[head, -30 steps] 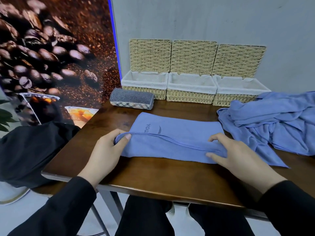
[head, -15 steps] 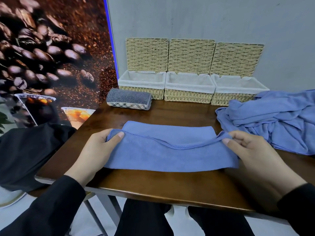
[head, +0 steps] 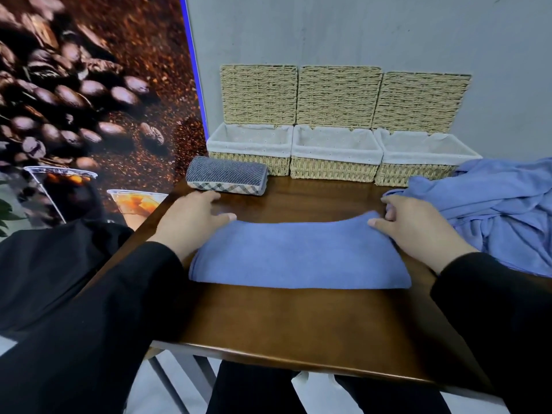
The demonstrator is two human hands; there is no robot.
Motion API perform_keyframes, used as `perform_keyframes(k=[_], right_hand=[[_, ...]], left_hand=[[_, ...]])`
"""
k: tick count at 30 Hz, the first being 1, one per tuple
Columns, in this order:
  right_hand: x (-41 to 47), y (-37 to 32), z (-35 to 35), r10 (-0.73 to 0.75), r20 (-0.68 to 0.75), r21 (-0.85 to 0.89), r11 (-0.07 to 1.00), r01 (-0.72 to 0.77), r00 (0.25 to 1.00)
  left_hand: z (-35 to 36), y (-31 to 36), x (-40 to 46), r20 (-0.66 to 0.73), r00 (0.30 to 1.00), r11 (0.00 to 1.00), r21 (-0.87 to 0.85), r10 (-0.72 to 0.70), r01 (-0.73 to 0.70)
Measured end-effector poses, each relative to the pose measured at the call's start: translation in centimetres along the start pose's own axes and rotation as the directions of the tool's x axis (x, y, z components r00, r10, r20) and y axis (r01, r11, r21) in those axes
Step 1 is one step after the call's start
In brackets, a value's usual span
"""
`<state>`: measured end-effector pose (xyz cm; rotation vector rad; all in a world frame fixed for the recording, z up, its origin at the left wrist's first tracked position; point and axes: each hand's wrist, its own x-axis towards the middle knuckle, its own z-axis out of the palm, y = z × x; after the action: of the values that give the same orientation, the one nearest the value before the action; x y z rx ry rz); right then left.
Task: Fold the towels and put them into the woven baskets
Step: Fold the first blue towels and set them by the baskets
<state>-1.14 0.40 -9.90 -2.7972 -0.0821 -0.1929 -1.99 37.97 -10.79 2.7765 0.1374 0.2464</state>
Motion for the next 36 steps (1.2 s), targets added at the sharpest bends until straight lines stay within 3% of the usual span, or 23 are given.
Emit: perform_keyframes(k=[1,3,5,6,8,10,13,15,18,20,23,26,28,30,33,36], right_hand=[[0.0,-0.3,0.5,-0.052,-0.018,-0.031,0.998,0.051,0.998],[-0.8,-1.4,1.6,-0.161,-0.054,0.031,0.986,0.163,0.986],[-1.9,-2.4,3.0,-0.244,0.015,0.088,0.966,0.242,0.970],[-2.4,-2.7,3.7,-0.257,0.082,0.075,0.965,0.251,0.963],[-3.1,-2.6,4.7,-0.263,0.150,0.002,0.964,0.266,0.953],[-3.5,-2.5,4.8,-0.265,0.119,-0.011,0.963,0.269,0.957],[-4.2,-3.9,4.4,-0.360,-0.011,0.033,0.932,0.360,0.933],[-4.6,-5.2,4.8,-0.407,-0.024,0.025,0.913,0.408,0.913],[-4.2,-5.6,6.0,-0.341,0.062,-0.004,0.940,0.341,0.938],[-3.2,-4.4,6.7,-0.281,0.005,-0.032,0.959,0.281,0.960],[-1.2,-1.9,6.9,-0.193,-0.046,-0.049,0.980,0.190,0.980],[0.6,0.2,7.1,-0.209,0.075,0.058,0.977,0.205,0.975],[1.6,1.1,6.9,-0.245,0.159,0.129,0.965,0.226,0.956],[2.3,1.9,7.0,-0.264,0.170,0.162,0.958,0.237,0.949],[2.2,2.1,6.8,-0.290,0.061,0.195,0.942,0.273,0.955],[1.0,1.7,6.0,-0.442,-0.136,0.216,0.860,0.462,0.887]], left_hand=[[0.2,0.4,0.2,-0.020,0.998,0.995,0.082,0.054,-0.052],[0.7,1.9,-0.4,-0.034,0.964,0.965,0.013,0.263,-0.262],[1.9,3.1,-1.3,0.114,0.871,0.878,-0.091,0.477,-0.469],[2.6,3.5,-1.8,0.232,0.831,0.863,-0.114,0.505,-0.492],[4.2,3.5,-2.6,0.404,0.781,0.871,-0.090,0.476,-0.484],[5.3,3.5,-3.0,0.437,0.779,0.871,-0.023,0.451,-0.491],[5.8,4.6,-3.1,0.430,0.822,0.894,0.068,0.374,-0.443],[6.2,6.3,-3.2,0.375,0.872,0.906,0.152,0.316,-0.394],[6.5,9.3,-3.3,0.300,0.919,0.886,0.307,0.256,-0.347],[6.3,10.5,-3.1,0.289,0.924,0.869,0.353,0.251,-0.347],[5.1,10.4,-1.6,0.281,0.870,0.872,0.165,0.405,-0.460],[5.2,9.0,0.7,0.227,0.794,0.826,-0.130,0.564,-0.549],[6.5,8.0,1.8,0.182,0.800,0.819,-0.191,0.572,-0.541],[8.0,7.3,2.3,0.233,0.807,0.839,-0.189,0.543,-0.510],[8.9,7.1,2.3,0.278,0.806,0.852,-0.133,0.522,-0.506],[8.7,6.6,2.0,0.201,0.799,0.823,-0.180,0.567,-0.538]])
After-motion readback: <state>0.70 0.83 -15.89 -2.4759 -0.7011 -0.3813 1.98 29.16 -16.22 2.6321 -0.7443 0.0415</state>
